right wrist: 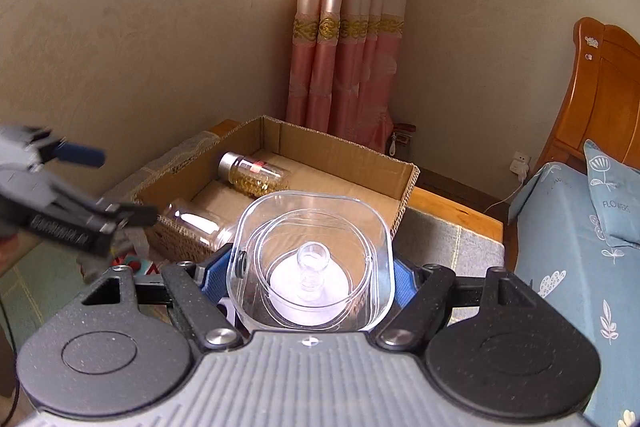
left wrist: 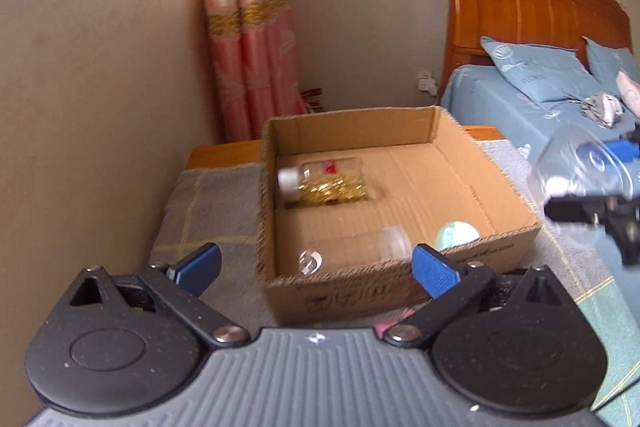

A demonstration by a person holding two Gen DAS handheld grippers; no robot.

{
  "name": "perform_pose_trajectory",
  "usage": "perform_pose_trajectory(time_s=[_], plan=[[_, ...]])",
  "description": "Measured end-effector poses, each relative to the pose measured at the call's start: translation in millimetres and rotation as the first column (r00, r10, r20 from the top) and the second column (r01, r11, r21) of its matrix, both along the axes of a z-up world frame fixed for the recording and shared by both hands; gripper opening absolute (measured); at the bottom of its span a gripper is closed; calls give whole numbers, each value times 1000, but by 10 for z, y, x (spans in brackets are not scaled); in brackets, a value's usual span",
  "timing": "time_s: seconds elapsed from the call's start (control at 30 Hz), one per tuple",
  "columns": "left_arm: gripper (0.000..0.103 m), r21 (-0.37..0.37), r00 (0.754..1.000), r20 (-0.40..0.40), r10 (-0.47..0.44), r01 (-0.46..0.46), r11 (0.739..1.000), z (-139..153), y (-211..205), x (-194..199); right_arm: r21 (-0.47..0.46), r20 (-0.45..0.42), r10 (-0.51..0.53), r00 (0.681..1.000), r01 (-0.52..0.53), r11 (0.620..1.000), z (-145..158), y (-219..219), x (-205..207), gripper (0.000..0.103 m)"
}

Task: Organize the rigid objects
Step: 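Lower the jar into the box with the left tool while the right places the square container there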

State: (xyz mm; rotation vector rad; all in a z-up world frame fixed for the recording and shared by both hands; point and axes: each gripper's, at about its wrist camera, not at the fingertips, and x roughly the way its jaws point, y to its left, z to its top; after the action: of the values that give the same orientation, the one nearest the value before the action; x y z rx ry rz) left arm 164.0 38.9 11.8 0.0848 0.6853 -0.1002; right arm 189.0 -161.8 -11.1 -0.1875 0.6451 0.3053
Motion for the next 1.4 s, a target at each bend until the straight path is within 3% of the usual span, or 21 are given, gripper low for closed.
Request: perform_pose_trajectory(time_s=[0.2,0.5,0.7,0.73,0.8,0.87,1.07,1.2,1.4], plan=[[101,-7,995,-1,102,-102,995,-36,192,-183,10,-36,9,999,-9,1000,44,51,406,81],[101,-16,989,17,147,-146,989,9,343,-335,-28,-93,3,996,-6,1000,-15,221,1142,81],[101,-26,987,16,162,-161,987,5,409,-395,-67,-105,-57,993,51,996,-191,315,1543,81],[101,-28,986,12,166,-166,986,-1,418,-396,-75,-100,-68,993,60,995,-226,317,1598,84],[101,-28,985,0,175,-175,984,-24,441,-399,-113,-83,-105,991,95,989,-273,313,1650,98],[101,-26,985,-8,173,-173,985,-50,462,-400,-118,-74,-122,990,113,987,-278,289,1621,103],[101,7,989,-17,148,-148,989,-119,447,-425,-107,-89,-137,987,127,986,-200,225,1371,103],[101,38,991,-30,130,-128,991,-193,421,-455,-103,-88,-143,986,134,986,-131,214,1083,103],[101,27,995,-58,86,-84,996,-328,403,-562,-64,-80,-147,986,142,988,-131,221,561,103]])
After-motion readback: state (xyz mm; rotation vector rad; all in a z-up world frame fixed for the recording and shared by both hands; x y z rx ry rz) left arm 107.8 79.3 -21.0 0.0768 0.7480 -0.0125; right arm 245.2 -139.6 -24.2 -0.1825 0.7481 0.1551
